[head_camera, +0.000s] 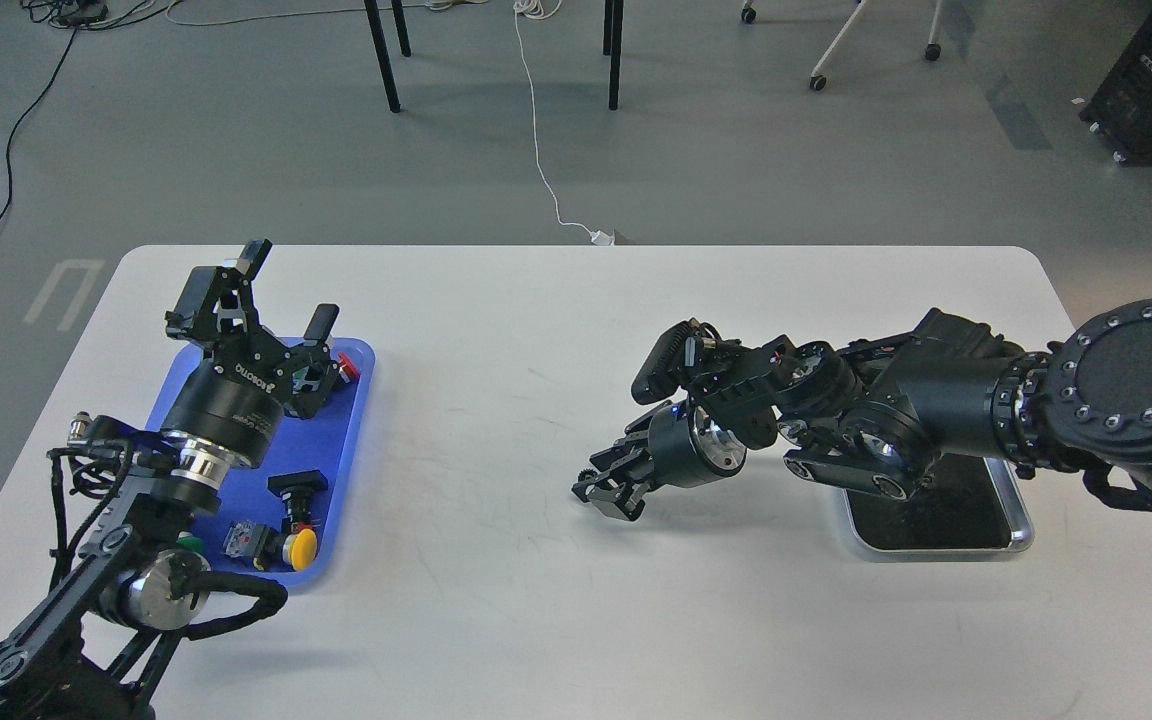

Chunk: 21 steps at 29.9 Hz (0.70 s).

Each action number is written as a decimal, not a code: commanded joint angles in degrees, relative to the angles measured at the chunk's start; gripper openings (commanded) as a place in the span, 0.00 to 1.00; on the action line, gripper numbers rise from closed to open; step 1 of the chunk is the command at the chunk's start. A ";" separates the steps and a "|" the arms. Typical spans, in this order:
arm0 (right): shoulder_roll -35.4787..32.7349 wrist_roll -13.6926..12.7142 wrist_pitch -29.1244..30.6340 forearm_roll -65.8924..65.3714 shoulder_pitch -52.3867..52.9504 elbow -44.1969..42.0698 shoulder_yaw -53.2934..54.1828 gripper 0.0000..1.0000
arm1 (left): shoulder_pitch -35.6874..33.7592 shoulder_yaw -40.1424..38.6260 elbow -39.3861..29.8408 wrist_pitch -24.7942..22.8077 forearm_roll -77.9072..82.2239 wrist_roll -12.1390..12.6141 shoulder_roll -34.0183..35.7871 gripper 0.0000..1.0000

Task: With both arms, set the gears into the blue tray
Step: 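Carry the black gear with the right gripper to the table center, then open the right gripper to release the gear and retract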

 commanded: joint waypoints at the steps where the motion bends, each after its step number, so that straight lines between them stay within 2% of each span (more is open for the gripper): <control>1: -0.70 0.00 -0.19 0.79 0.75 0.21 0.62 0.80 | 0.00 -0.07 0.00 0.00 0.00 0.00 0.08 0.98; 5: -4.91 0.00 -0.19 4.13 2.59 1.70 3.42 0.94 | 0.00 -0.07 0.00 0.00 0.08 0.00 0.17 0.98; 12: -16.33 0.00 -0.11 14.05 1.02 3.64 15.19 0.96 | -0.09 0.19 0.00 0.00 0.09 0.09 0.60 0.98; 16: -22.93 0.00 0.33 25.91 -8.19 3.91 27.38 0.97 | -0.26 0.63 -0.09 -0.09 0.35 0.09 1.57 0.98; 21: -26.89 0.00 0.86 36.03 -22.33 3.91 45.67 0.97 | -0.97 1.68 -0.44 -2.72 0.87 0.09 3.50 0.98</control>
